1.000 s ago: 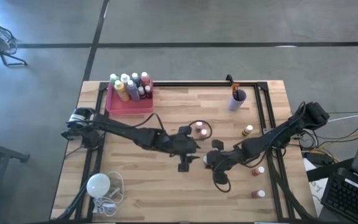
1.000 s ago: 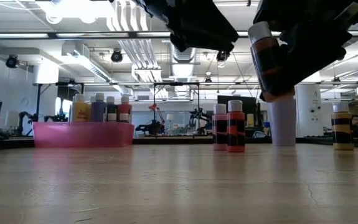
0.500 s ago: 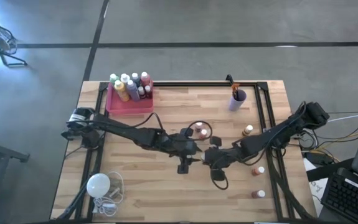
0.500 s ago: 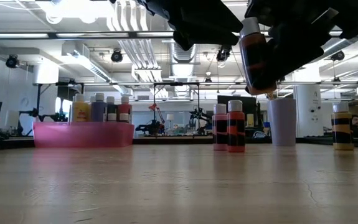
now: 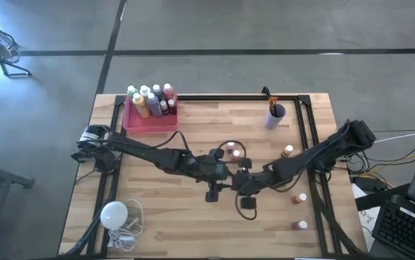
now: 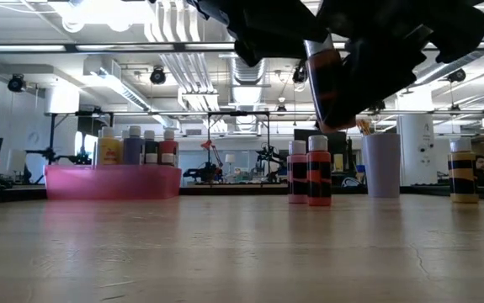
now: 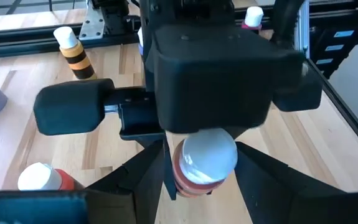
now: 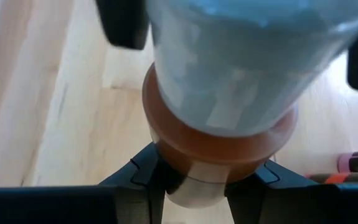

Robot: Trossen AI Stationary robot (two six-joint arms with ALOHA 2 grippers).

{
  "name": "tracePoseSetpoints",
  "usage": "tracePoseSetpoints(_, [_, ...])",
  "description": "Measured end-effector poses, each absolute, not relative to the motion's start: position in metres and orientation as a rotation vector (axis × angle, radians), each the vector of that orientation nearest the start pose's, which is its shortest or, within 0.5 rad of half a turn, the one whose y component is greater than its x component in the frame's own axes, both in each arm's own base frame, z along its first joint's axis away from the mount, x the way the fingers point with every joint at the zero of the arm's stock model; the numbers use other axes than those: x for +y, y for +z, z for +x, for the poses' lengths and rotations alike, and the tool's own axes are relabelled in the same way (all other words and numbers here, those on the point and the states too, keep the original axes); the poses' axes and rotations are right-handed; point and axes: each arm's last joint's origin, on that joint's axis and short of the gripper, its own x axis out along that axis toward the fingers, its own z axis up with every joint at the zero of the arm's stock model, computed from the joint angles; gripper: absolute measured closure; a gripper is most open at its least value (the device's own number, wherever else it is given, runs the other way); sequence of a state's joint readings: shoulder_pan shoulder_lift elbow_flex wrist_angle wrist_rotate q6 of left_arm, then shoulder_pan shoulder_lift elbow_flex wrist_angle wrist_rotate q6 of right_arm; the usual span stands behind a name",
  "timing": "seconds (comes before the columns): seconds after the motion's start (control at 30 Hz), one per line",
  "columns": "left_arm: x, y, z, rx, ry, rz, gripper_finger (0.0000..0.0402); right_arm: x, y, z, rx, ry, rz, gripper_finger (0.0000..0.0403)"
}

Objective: Pick & Place Paint Supplies
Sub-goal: Put the small brown paint bottle into the pink bin

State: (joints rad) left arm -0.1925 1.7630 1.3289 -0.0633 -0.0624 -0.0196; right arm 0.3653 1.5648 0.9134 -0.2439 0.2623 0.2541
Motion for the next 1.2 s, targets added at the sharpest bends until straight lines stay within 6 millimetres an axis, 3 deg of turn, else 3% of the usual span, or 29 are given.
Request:
tracePoseSetpoints(0.57, [-0.076,0.258,0.39,0.605,-0.126,0.049,0.0209,0.113,0.187,0.316,0.981,-0.02,-0.114,0.0286])
tracePoseSetpoints(1.2, [-0.077,0.256,0.389,0.618,-0.179,0.03,0.0209,0.114,0.189,0.318,0.968,-0.004,-0.125,0.0284])
